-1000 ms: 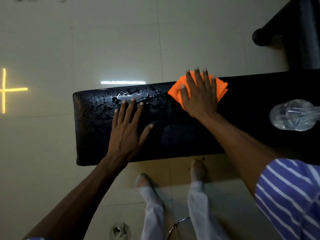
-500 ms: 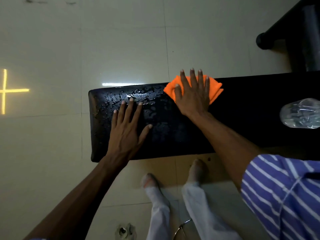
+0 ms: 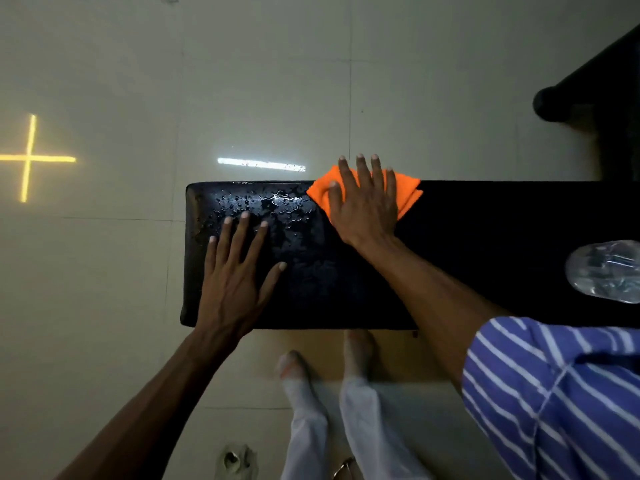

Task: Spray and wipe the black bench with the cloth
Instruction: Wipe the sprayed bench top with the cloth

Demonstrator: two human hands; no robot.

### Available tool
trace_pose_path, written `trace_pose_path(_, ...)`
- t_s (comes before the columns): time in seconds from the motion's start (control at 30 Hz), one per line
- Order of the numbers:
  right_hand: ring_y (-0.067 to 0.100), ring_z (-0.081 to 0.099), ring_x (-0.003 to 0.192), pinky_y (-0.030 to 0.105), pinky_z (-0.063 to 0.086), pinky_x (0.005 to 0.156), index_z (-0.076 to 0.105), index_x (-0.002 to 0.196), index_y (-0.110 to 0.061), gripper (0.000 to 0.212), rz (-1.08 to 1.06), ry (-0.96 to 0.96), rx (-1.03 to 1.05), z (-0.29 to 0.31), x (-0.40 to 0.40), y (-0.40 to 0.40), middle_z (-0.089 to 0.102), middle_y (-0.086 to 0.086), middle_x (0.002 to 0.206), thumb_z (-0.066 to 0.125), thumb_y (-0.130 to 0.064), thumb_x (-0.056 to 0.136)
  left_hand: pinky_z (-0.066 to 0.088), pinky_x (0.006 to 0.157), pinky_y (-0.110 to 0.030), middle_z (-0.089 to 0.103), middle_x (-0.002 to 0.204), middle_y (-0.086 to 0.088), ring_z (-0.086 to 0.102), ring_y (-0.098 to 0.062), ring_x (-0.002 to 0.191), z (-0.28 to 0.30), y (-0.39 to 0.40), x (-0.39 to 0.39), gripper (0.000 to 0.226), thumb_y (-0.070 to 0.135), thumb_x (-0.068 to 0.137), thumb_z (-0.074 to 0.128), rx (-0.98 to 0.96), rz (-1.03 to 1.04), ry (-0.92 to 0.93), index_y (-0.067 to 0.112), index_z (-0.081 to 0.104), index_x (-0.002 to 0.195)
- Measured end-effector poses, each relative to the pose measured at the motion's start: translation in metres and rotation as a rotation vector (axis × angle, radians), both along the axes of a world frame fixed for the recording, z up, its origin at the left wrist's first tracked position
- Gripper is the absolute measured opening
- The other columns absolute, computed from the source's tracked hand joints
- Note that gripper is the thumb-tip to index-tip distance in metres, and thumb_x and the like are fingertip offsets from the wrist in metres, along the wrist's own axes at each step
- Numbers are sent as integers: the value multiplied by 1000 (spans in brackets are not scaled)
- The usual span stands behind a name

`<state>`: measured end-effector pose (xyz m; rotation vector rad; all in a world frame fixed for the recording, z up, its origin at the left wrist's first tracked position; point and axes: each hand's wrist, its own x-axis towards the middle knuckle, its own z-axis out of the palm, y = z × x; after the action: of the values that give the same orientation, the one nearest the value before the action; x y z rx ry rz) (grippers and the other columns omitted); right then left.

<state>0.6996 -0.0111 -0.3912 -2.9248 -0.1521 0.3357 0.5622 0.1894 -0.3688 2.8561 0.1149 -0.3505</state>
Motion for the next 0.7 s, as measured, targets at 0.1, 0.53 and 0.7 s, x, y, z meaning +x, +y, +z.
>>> trace_pose_path(0.1, 33, 14, 165, 54, 7, 134, 30, 167, -22, 61, 129, -47, 27, 5, -25, 18, 22, 12, 176, 30, -46, 111, 16, 129, -54, 13, 174, -6, 7, -29, 161, 5, -1, 1, 73, 59, 101, 38, 8, 33, -6, 21, 27, 163)
trace_pose_path(0.53, 35, 15, 165, 56, 10, 134, 28, 167, -22, 62, 107, -85, 40, -3, -36, 33, 21, 12, 176, 29, -47, 111, 16, 130, -49, 13, 174, -5, 5, -26, 162, -3, 14, -3, 64, 51, 107, 39, -53, 11, -8, 24, 26, 163)
trace_pose_path(0.7, 27, 4, 167, 52, 11, 135, 15, 170, -26, 62, 421, -102, -12, -2, -64, 9, 8, 5, 179, 27, -47, 114, 18, 129, -51, 17, 173, -7, 8, -29, 161, 0, 30, -10, 63, 45, 107, 45, -81, 18, -27, 19, 30, 162)
